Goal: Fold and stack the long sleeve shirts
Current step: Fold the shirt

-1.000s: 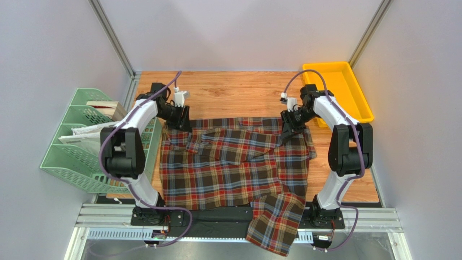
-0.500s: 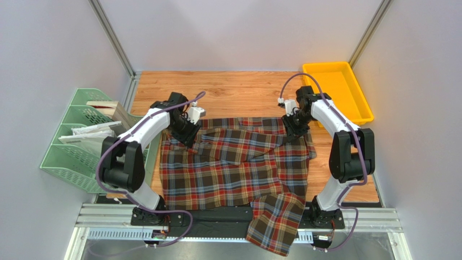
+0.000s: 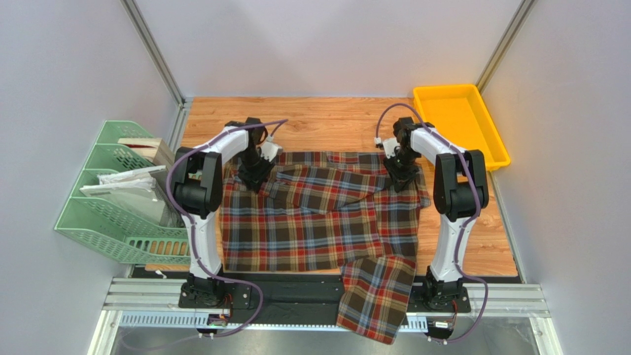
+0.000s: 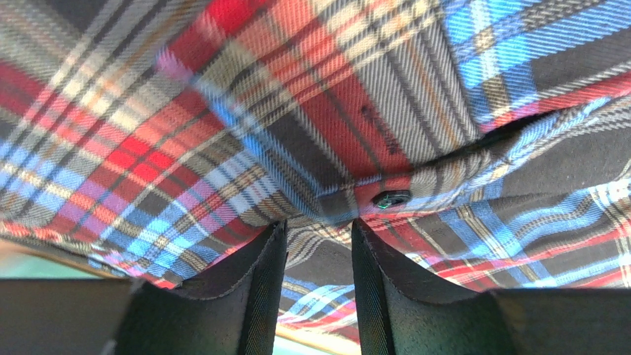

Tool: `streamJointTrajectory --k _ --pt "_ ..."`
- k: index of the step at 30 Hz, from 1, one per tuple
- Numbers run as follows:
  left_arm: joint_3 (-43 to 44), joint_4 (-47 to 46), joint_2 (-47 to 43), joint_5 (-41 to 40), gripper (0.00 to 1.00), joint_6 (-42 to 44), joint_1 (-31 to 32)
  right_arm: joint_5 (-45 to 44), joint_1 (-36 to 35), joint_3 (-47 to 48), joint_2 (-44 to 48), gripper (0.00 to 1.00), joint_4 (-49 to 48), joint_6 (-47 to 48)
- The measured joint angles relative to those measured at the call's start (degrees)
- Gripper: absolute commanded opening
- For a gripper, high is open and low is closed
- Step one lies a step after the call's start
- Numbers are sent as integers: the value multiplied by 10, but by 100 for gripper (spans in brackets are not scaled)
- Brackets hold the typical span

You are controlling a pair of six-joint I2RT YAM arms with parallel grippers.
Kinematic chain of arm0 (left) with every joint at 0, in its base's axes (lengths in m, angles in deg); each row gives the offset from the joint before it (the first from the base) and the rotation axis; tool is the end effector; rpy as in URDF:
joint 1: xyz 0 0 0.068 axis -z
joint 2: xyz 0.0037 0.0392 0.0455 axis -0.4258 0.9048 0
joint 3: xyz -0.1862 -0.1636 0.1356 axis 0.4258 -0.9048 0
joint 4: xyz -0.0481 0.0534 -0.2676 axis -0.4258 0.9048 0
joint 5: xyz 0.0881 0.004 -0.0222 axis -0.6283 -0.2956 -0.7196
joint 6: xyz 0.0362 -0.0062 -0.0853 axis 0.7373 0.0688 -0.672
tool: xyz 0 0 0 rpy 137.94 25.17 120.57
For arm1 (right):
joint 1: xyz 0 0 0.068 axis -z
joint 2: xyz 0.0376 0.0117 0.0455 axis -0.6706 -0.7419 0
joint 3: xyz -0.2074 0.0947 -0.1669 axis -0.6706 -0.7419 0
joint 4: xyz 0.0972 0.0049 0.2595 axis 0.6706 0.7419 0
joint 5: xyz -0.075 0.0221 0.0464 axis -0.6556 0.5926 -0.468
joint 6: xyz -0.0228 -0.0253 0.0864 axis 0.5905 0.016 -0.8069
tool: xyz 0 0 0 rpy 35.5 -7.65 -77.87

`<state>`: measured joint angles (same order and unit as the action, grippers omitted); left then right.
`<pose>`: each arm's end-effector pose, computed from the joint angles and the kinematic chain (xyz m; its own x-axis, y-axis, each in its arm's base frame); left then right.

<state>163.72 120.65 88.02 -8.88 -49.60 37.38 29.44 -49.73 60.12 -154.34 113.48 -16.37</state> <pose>0.3937 -0.0934 0.1128 -0.8551 0.5160 -0.0501 0.5184 0.8506 -0.0877 0.3935 0.0606 0.1131 -0.8606 -0.5077 -0.0398 -0.5091 0.8565 0.0847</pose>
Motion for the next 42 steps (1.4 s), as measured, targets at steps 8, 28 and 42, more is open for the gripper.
streamJointTrajectory --k 8,28,42 --pt "267 24 155 -15 42 28 -31 -20 17 212 -126 33 20 0" --pt "-124 21 -410 239 67 155 -54 118 -64 -192 502 59 104 171" --pt "-315 16 -427 199 67 241 -54 -21 -222 -463 485 54 -32 168"
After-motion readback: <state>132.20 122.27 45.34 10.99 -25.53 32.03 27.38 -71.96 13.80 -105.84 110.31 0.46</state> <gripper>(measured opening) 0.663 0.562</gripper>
